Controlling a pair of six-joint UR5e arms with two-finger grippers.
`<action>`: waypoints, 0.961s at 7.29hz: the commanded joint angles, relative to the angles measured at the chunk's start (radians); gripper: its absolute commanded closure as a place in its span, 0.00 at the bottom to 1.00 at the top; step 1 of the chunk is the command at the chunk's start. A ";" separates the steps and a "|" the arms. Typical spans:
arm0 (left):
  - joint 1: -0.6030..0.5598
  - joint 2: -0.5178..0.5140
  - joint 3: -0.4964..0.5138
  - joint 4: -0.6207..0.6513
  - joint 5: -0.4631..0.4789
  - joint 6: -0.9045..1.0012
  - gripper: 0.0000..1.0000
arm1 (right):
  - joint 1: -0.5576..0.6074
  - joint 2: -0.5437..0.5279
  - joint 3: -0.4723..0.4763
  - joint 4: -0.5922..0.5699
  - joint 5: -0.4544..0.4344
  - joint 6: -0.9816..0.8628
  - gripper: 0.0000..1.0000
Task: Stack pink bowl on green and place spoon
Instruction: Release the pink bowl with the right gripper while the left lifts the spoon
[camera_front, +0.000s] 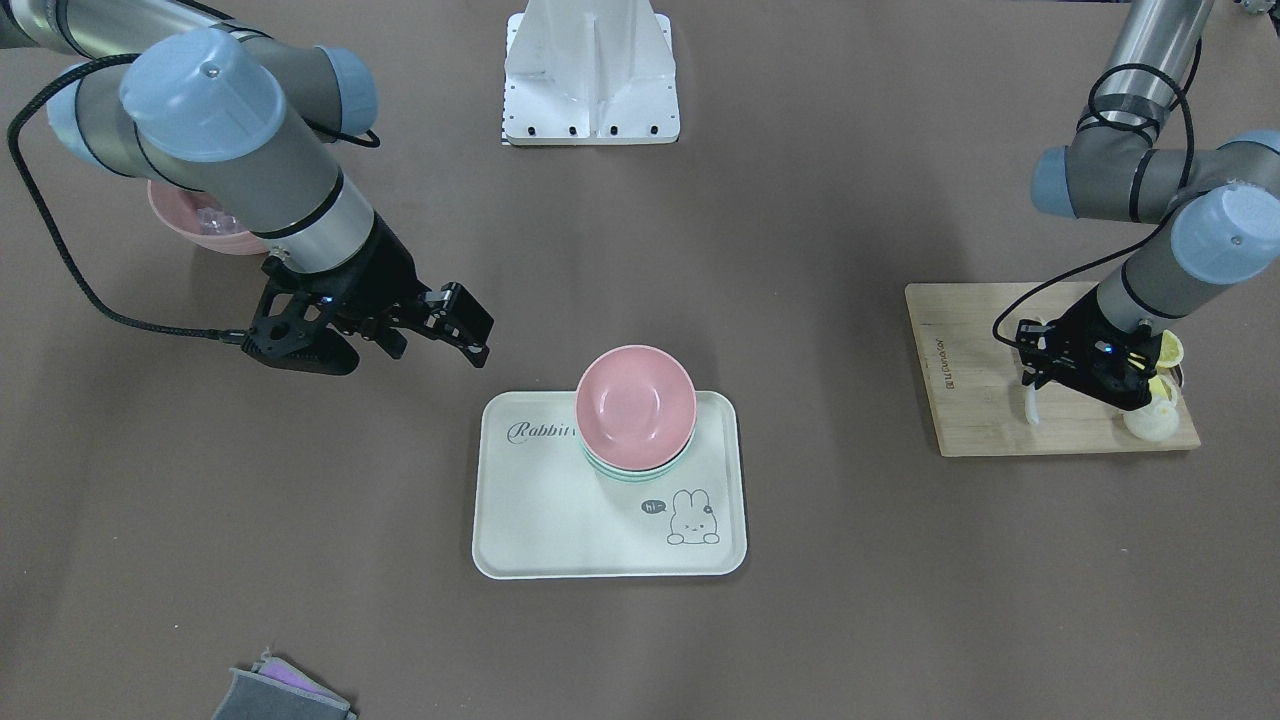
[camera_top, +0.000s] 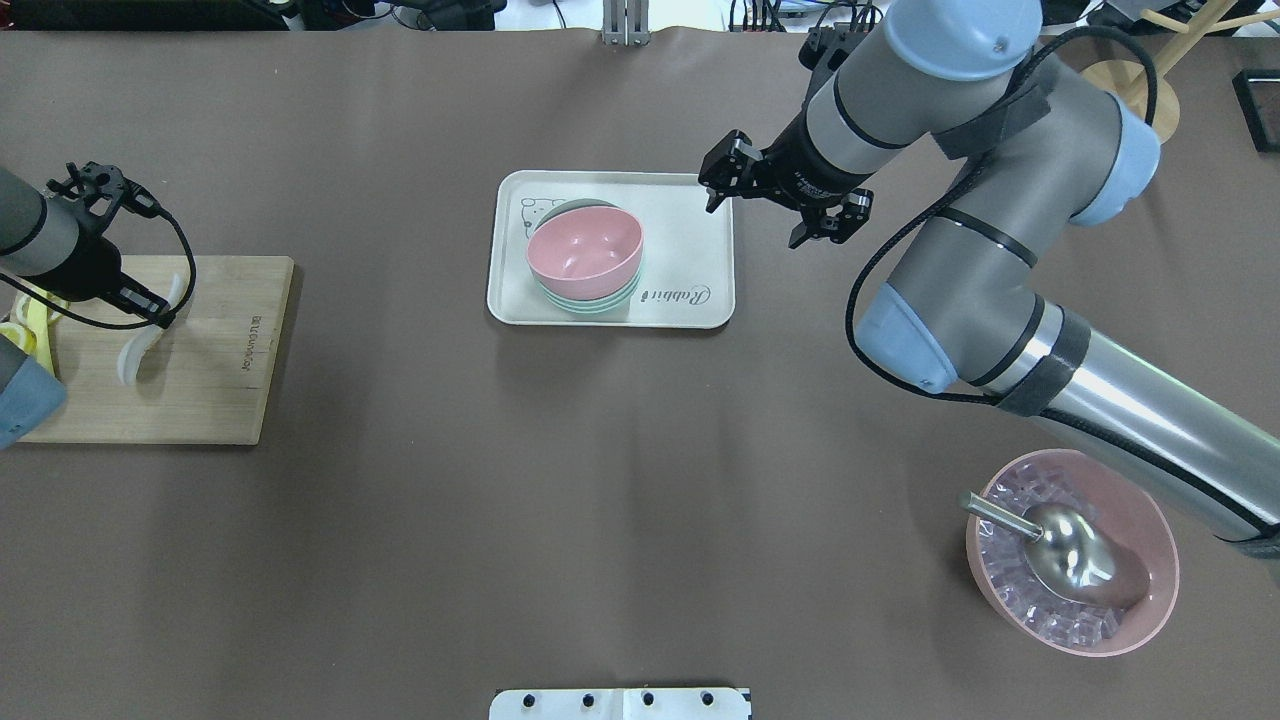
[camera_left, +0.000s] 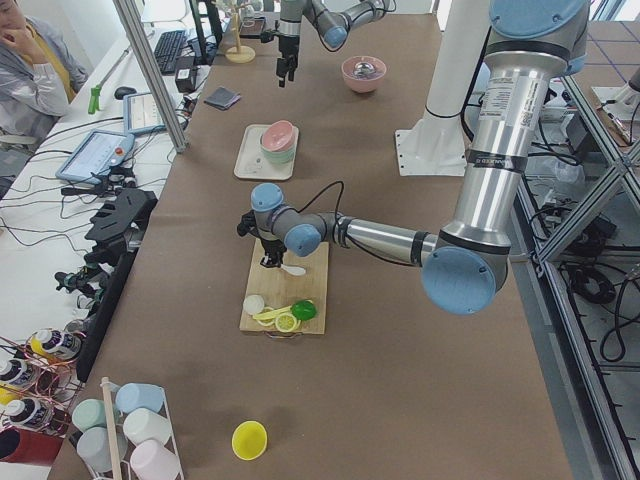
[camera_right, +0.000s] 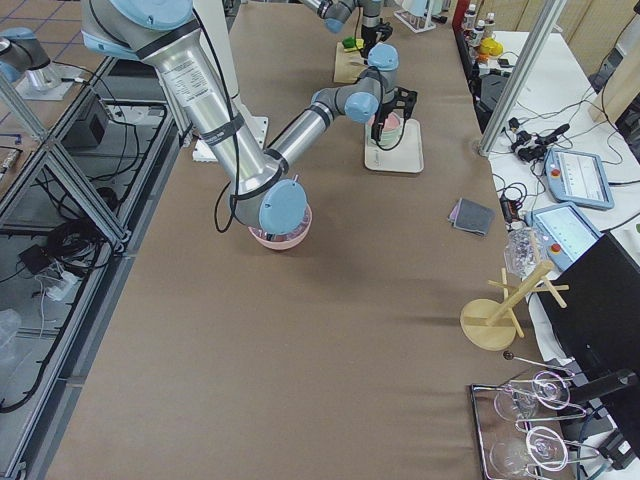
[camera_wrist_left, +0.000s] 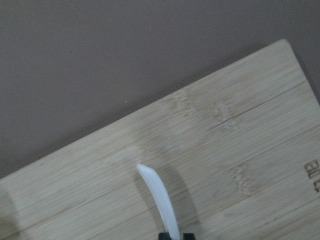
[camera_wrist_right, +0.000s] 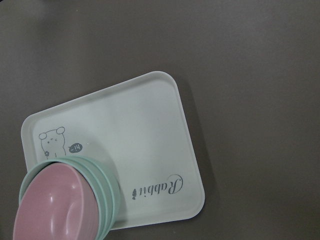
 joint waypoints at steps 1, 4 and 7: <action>-0.001 -0.087 -0.032 0.013 -0.088 -0.152 1.00 | 0.099 -0.094 0.047 -0.005 0.088 -0.107 0.00; 0.098 -0.392 0.025 0.014 -0.087 -0.572 1.00 | 0.265 -0.252 0.074 -0.004 0.199 -0.369 0.00; 0.128 -0.692 0.208 0.011 0.000 -0.754 1.00 | 0.287 -0.316 0.073 -0.004 0.198 -0.459 0.00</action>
